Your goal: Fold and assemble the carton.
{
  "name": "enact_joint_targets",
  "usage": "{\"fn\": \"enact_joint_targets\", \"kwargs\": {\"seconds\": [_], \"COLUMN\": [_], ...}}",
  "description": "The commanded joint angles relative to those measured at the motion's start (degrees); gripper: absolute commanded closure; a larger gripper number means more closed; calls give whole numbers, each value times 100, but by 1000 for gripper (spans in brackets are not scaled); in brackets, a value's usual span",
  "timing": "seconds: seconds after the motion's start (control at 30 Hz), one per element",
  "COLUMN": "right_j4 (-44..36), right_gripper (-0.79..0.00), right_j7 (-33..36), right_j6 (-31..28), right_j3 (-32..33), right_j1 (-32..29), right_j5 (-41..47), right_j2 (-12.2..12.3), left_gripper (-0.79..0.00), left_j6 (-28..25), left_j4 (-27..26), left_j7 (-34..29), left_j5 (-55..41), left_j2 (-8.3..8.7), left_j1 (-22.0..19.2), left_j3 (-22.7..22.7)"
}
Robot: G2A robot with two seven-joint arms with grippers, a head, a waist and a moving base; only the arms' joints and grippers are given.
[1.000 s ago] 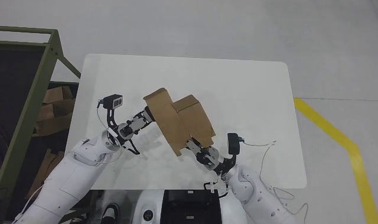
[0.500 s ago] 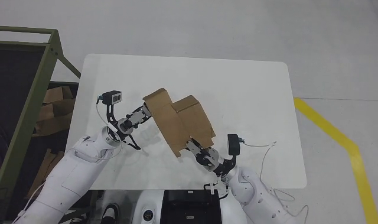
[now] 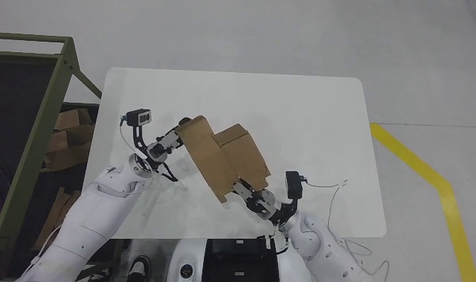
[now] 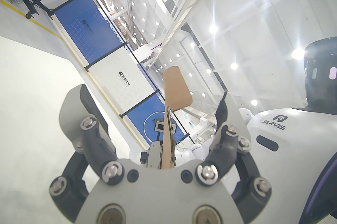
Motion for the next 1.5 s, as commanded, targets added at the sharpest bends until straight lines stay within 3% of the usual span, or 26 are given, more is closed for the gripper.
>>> {"fn": "enact_joint_targets", "kwargs": {"seconds": [0.0, 0.53, 0.83, 1.17, 1.37, 1.4, 1.47], "right_j4": [7, 65, 219, 251, 267, 264, 258], "right_gripper": [0, 0, 0, 0, 0, 0, 0], "right_j7": [13, 76, 269, 496, 535, 528, 519], "right_j6": [3, -4, -126, -166, -183, -189, -182], "right_j3": [-15, 71, 88, 87, 112, 121, 134], "right_j1": [12, -30, -5, 20, 20, 14, 1], "right_j5": [15, 256, 543, 742, 804, 804, 798], "right_j2": [-8, -14, -16, -23, -28, -28, -29], "left_gripper": [-785, -785, -785, -650, -462, -397, -376], "left_j6": [0, 0, 0, 0, 0, 0, 0], "left_j4": [38, 216, 418, 464, 545, 545, 551], "left_j7": [-66, -1048, -1199, -1199, -1199, -1199, -1199], "left_j5": [-65, -602, -645, -367, -208, -169, -103], "left_j2": [-25, -244, -428, -591, -725, -743, -772], "left_j1": [-20, -43, -160, -178, -179, -179, -179], "left_j3": [-14, -161, -81, -197, -298, -299, -313]}}
